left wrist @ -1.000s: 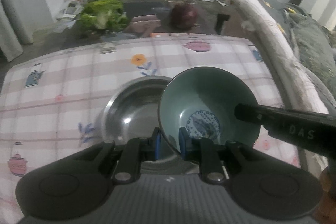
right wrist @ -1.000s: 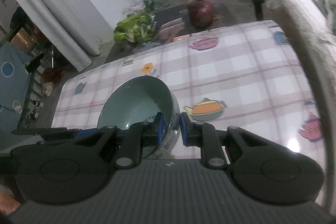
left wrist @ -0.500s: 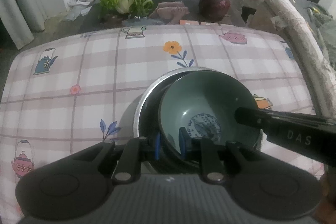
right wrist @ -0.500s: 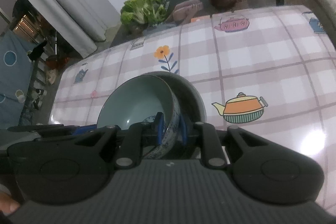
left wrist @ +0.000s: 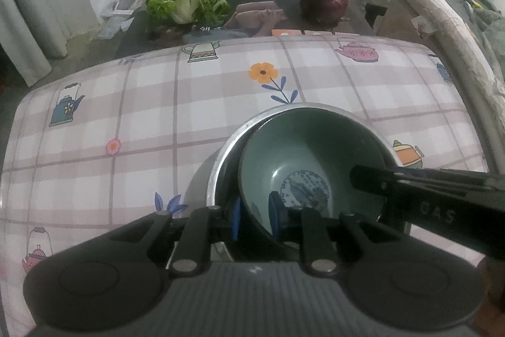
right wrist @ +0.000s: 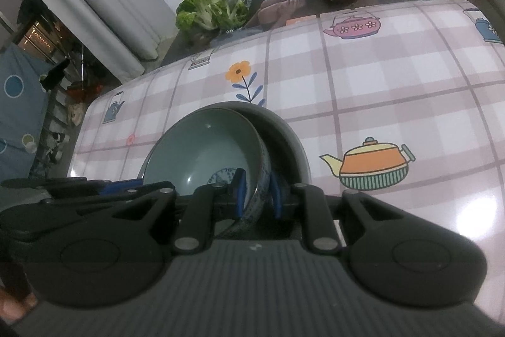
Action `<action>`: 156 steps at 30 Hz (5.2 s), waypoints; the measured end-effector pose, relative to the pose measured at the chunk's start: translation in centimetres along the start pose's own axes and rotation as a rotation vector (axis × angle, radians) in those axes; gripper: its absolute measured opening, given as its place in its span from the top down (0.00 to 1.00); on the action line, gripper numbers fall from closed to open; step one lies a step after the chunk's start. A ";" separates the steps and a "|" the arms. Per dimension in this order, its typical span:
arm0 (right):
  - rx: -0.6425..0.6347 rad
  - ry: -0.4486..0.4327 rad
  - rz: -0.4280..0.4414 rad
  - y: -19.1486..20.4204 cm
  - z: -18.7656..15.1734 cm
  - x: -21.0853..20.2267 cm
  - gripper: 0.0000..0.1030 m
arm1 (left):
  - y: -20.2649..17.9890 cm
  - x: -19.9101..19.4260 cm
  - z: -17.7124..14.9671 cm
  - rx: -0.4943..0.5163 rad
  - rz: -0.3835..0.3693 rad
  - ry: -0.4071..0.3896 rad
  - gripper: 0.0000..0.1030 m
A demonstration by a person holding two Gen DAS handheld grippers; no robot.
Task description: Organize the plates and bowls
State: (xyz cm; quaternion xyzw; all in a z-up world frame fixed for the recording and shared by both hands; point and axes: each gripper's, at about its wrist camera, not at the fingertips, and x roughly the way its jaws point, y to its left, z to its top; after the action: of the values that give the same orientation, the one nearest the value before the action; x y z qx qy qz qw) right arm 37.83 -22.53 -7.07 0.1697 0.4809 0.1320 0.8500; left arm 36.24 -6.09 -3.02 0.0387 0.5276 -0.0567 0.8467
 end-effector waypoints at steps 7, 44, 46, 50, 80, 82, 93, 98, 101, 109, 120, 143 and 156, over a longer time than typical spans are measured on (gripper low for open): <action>-0.013 -0.017 0.015 0.5 0.1 -0.5 0.66 | 0.0 -1.7 -0.4 0.019 -0.025 -0.047 0.64; -0.053 -0.093 0.327 11.7 -24.2 -18.0 0.56 | 20.0 -18.4 -29.8 -0.273 0.051 -0.335 0.09; -0.048 -0.070 0.322 12.3 -25.5 -17.1 0.56 | 20.0 -17.6 -30.7 -0.263 0.067 -0.313 0.12; -0.029 -0.020 0.307 13.4 -27.9 -15.0 0.56 | 19.6 -16.0 -31.7 -0.225 0.094 -0.296 0.15; -0.086 0.039 0.170 15.4 -27.7 -9.8 0.83 | 20.5 -13.9 -33.7 -0.186 0.006 -0.169 0.87; -0.079 0.045 0.176 14.9 -28.0 -10.1 0.83 | 20.2 -14.3 -34.2 -0.176 -0.022 -0.160 0.87; -0.073 0.056 0.179 12.5 -29.5 -11.8 0.82 | 18.2 -15.0 -36.3 -0.088 -0.083 -0.165 0.83; -0.054 0.060 0.182 12.2 -29.7 -11.0 0.82 | 17.7 -14.2 -35.9 -0.067 -0.046 -0.149 0.83; -0.059 0.063 0.179 12.5 -29.9 -10.4 0.82 | 17.5 -13.8 -35.7 -0.067 -0.037 -0.141 0.81; -0.106 0.069 0.166 13.4 -30.4 -9.9 0.89 | 17.1 -13.4 -35.4 -0.065 -0.012 -0.130 0.81; -0.094 0.083 0.167 13.3 -30.4 -9.2 0.91 | 16.4 -12.6 -34.5 -0.035 0.034 -0.128 0.75; -0.063 0.077 0.160 12.7 -30.8 -9.6 0.89 | 15.4 -12.6 -34.6 0.022 0.035 -0.128 0.74; -0.004 0.067 0.189 11.9 -31.0 -9.6 0.90 | 15.2 -12.3 -33.9 0.097 0.028 -0.109 0.68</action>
State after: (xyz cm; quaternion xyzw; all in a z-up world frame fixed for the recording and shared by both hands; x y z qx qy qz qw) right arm 5.59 -10.44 -9.61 0.2079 0.4908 0.2183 0.8175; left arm 2.78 13.93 -6.82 0.0839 0.4767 -0.0723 0.8721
